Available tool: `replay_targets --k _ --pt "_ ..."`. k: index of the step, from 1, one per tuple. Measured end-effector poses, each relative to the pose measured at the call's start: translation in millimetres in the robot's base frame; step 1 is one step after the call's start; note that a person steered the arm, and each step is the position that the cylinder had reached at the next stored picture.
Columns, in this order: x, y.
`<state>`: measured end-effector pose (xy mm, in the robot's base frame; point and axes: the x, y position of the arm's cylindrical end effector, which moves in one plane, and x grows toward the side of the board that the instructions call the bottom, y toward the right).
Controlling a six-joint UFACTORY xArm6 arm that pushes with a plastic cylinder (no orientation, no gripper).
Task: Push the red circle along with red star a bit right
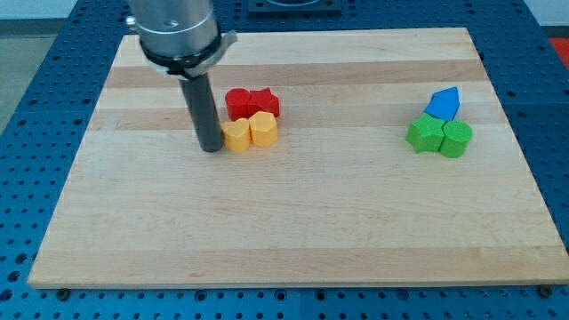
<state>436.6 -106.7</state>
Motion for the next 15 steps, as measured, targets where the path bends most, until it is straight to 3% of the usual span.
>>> replay_targets --k 3,6,8,11,15 --pt "-0.2 34.1" --pt "-8.6 -30.6" --pt "-56.8 -56.4" --pt "-87.0 -25.2" --pt "-68.9 21.7"
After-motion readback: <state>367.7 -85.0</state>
